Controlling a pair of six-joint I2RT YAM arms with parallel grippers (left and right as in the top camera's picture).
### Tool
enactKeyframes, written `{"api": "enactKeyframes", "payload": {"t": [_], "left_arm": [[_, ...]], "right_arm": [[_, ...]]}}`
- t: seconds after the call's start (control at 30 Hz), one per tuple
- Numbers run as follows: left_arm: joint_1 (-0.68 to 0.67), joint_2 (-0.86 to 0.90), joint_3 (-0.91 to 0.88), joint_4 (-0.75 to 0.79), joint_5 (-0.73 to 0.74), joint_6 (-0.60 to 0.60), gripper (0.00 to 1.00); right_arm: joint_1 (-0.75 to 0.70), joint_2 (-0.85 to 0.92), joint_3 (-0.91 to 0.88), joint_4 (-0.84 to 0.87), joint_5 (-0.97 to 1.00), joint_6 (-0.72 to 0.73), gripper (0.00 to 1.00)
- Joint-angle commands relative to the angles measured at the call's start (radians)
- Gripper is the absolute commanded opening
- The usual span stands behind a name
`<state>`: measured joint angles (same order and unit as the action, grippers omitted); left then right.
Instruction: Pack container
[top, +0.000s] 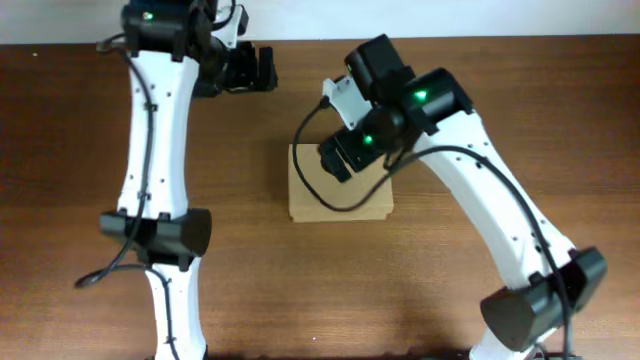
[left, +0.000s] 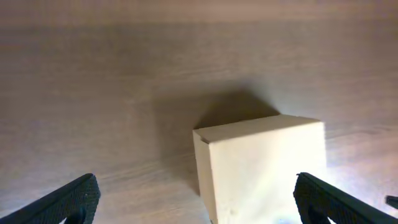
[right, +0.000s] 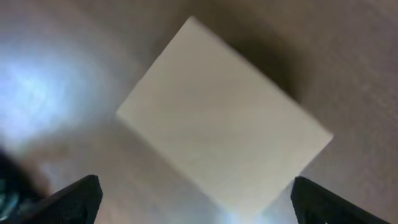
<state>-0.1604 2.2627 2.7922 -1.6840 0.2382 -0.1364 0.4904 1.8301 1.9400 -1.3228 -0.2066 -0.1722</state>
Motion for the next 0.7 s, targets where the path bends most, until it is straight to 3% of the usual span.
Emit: {"api": "enactKeyframes", "payload": {"t": [0.0, 0.33, 0.67], "left_arm": [[0.009, -0.14, 0.021, -0.003, -0.004, 0.08, 1.0], [0.008, -0.386, -0.037, -0.003, -0.069, 0.089, 1.0], [0.005, -0.682, -0.488, 0.017, -0.082, 0.088, 1.0]], "right_arm": [[-0.043, -0.101, 0.022, -0.032, -0.088, -0.123, 0.99], [-0.306, -0.396, -0.098, -0.111, -0.215, -0.284, 1.0], [-0.476, -0.768, -0.515, 0.053, -0.342, -0.344, 0.99]]}}
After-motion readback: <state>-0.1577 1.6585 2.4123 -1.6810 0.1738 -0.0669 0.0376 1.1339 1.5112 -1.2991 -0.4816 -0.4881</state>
